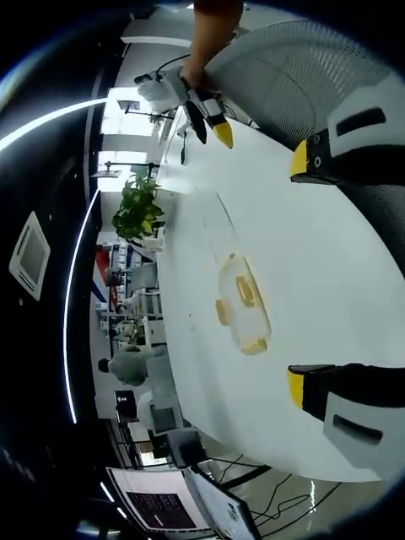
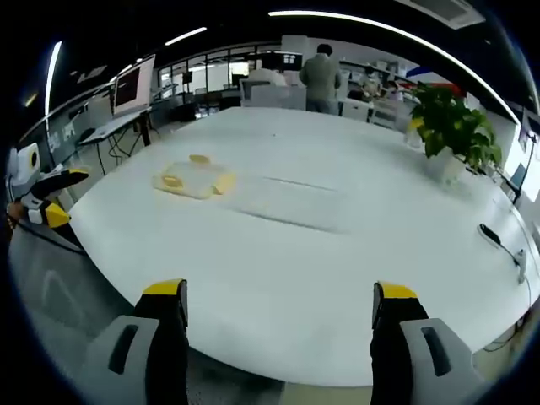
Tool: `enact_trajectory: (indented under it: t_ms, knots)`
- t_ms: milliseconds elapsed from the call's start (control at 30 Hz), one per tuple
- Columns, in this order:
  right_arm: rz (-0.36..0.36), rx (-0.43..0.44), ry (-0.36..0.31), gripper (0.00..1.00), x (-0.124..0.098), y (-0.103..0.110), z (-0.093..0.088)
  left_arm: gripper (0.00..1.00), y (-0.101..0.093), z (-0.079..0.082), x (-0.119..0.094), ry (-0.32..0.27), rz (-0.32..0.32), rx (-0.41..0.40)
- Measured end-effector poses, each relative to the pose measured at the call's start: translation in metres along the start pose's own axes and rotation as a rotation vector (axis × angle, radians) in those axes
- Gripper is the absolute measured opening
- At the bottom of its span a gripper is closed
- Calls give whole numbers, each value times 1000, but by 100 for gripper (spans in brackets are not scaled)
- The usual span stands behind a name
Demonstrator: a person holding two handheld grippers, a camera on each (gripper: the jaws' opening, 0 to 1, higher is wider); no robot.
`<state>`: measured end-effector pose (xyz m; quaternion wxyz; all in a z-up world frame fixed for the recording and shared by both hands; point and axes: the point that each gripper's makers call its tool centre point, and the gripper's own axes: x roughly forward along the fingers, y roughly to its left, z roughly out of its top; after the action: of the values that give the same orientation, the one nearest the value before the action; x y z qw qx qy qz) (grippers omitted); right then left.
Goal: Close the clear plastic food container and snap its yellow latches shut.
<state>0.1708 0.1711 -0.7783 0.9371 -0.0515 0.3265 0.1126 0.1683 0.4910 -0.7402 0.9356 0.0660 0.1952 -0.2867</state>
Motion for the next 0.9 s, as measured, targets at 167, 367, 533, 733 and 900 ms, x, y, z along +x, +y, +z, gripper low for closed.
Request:
enact_trajectory:
  t_ms: [167, 367, 533, 733, 900]
  knots:
    - [2, -5, 9, 87, 1, 2, -1, 85, 3, 0, 0, -1, 3, -4]
    - [4, -8, 10, 87, 1, 3, -2, 84, 5, -1, -1, -2, 9, -1]
    - [14, -24, 22, 86, 2, 6, -5, 84, 7, -1, -2, -12, 19, -7]
    - [17, -6, 3, 86, 1, 6, -3, 84, 6, -3, -2, -1, 17, 4]
    - [16, -1, -4, 86, 1, 5, -2, 83, 5, -6, -2, 15, 13, 9]
